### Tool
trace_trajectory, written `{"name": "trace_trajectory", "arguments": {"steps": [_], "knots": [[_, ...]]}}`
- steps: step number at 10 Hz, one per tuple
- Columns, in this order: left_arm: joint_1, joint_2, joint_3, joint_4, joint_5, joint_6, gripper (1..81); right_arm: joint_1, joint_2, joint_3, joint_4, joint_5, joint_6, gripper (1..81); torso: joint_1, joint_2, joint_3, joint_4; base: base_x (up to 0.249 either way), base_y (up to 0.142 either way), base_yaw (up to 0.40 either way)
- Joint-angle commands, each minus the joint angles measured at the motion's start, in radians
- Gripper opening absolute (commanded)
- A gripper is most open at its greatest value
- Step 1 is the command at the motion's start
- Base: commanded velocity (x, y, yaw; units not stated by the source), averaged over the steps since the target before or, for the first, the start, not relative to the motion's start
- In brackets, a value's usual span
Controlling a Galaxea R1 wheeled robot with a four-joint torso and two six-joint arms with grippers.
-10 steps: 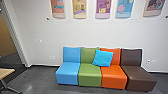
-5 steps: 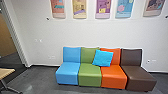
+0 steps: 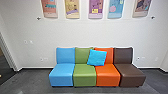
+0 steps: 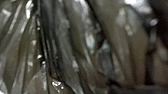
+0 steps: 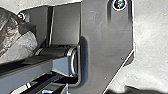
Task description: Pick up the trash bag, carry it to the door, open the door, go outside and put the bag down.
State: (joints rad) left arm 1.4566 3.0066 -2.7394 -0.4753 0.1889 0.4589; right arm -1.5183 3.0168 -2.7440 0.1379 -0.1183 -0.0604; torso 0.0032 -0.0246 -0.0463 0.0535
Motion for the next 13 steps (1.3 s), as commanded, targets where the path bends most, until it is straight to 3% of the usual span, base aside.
{"name": "trace_trajectory", "arguments": {"steps": [1, 13], "knots": [[-0.044, 0.002, 0.003, -0.008, 0.092, 0.007, 1.0, 0.046, -0.003, -0.002, -0.003, -0.067, -0.002, 81.1, 0.0, 0.0, 0.0, 0.0, 0.0, 0.0, -0.339], [-0.043, 0.0, 0.003, -0.009, 0.09, 0.006, 1.0, 0.039, -0.002, -0.003, -0.003, -0.067, -0.002, 81.1, 0.0, 0.0, 0.0, 0.0, 0.0, 0.0, -0.331]]}}
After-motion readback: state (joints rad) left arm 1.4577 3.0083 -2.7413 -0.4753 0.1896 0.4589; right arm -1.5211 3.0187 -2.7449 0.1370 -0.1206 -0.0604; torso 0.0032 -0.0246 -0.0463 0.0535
